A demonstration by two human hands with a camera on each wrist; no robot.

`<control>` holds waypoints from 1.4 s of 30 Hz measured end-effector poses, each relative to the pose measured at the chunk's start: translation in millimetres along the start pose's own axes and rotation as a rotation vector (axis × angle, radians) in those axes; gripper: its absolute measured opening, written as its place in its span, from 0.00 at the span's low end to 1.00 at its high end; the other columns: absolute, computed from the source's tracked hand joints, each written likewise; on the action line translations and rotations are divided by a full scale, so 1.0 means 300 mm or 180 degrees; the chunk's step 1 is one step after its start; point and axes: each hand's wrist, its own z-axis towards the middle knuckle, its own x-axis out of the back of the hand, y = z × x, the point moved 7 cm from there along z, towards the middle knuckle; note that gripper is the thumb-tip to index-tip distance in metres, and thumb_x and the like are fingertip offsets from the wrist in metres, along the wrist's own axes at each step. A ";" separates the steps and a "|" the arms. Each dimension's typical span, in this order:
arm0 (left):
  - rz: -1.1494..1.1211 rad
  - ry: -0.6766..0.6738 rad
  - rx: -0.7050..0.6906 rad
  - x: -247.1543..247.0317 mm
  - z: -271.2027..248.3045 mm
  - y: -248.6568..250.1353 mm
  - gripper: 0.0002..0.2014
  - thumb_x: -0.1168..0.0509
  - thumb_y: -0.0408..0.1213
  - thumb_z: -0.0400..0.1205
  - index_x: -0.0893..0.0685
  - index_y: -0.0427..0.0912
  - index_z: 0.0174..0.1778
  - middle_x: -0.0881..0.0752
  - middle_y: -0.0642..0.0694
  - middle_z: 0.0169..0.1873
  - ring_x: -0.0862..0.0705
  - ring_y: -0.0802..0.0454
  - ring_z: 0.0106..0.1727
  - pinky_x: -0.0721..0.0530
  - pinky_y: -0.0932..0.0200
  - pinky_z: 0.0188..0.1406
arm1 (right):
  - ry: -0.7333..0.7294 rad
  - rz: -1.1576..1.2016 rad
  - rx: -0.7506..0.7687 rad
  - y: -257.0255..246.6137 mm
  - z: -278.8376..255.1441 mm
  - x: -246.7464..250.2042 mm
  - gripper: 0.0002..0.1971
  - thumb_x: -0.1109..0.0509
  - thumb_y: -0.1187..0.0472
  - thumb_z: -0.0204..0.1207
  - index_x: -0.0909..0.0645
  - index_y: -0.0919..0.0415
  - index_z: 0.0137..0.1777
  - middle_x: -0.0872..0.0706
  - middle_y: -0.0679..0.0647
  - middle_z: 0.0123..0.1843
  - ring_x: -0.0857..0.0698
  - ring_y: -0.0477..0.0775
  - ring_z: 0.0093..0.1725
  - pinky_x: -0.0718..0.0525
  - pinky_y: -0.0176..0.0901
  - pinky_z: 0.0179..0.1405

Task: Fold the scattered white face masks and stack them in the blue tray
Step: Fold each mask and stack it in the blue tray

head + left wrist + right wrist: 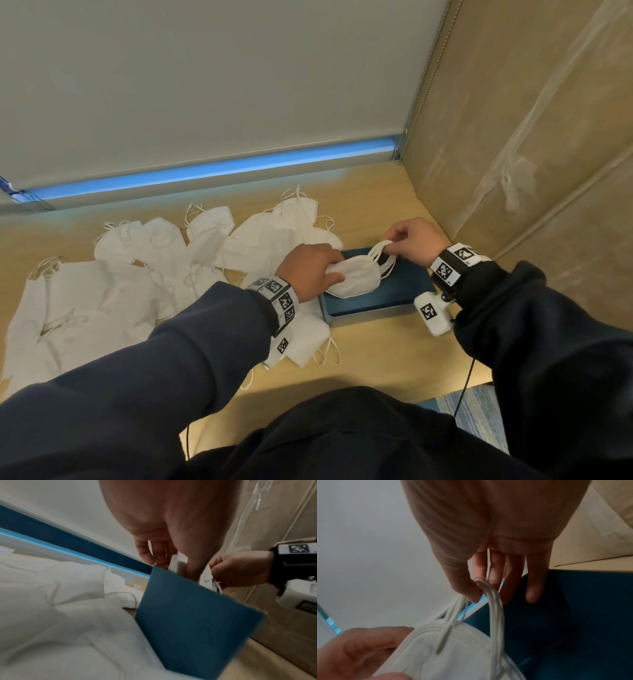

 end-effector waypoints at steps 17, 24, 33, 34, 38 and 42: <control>-0.0245 0.0406 0.0319 -0.014 0.056 -0.052 0.17 0.29 0.39 0.81 0.16 0.49 0.66 0.20 0.47 0.61 0.22 0.45 0.64 0.22 0.47 0.63 | 0.0703 0.0025 -0.0223 0.071 -0.008 0.034 0.04 0.18 0.60 0.71 0.09 0.56 0.44 0.12 0.48 0.39 0.15 0.49 0.37 0.13 0.47 0.41; -0.0475 0.0393 0.0251 -0.021 0.093 -0.020 0.14 0.29 0.37 0.82 0.16 0.45 0.63 0.22 0.45 0.60 0.17 0.45 0.57 0.19 0.52 0.58 | 0.0756 0.0094 -0.0351 0.116 -0.013 0.069 0.04 0.17 0.59 0.71 0.09 0.56 0.44 0.10 0.51 0.40 0.14 0.52 0.38 0.15 0.44 0.36; 0.0601 0.0224 0.0090 -0.044 0.133 0.051 0.28 0.27 0.49 0.79 0.24 0.53 0.76 0.24 0.46 0.69 0.24 0.43 0.68 0.21 0.45 0.61 | 0.0779 0.0325 -0.0125 0.106 -0.032 0.078 0.04 0.18 0.60 0.73 0.11 0.52 0.43 0.11 0.54 0.42 0.14 0.52 0.39 0.19 0.42 0.36; 0.0648 0.0219 0.0070 -0.046 0.142 0.059 0.26 0.28 0.46 0.80 0.23 0.53 0.76 0.23 0.46 0.68 0.24 0.43 0.67 0.21 0.45 0.60 | 0.0785 0.0346 -0.0077 0.099 -0.035 0.077 0.05 0.18 0.60 0.72 0.11 0.52 0.43 0.11 0.53 0.42 0.15 0.51 0.38 0.21 0.40 0.36; 0.0815 0.0304 0.0026 -0.049 0.160 0.079 0.21 0.33 0.39 0.83 0.21 0.51 0.73 0.20 0.46 0.65 0.21 0.42 0.64 0.21 0.47 0.55 | 0.0798 0.0308 -0.0080 0.084 -0.041 0.082 0.05 0.17 0.61 0.71 0.10 0.55 0.44 0.12 0.50 0.40 0.17 0.47 0.36 0.22 0.38 0.33; 0.0981 0.0510 -0.0134 -0.049 0.153 0.095 0.18 0.35 0.40 0.82 0.19 0.51 0.70 0.19 0.46 0.63 0.21 0.42 0.63 0.25 0.46 0.58 | 0.0798 0.0288 -0.0213 0.100 -0.052 0.095 0.08 0.18 0.66 0.70 0.11 0.54 0.41 0.12 0.50 0.39 0.15 0.51 0.37 0.17 0.42 0.32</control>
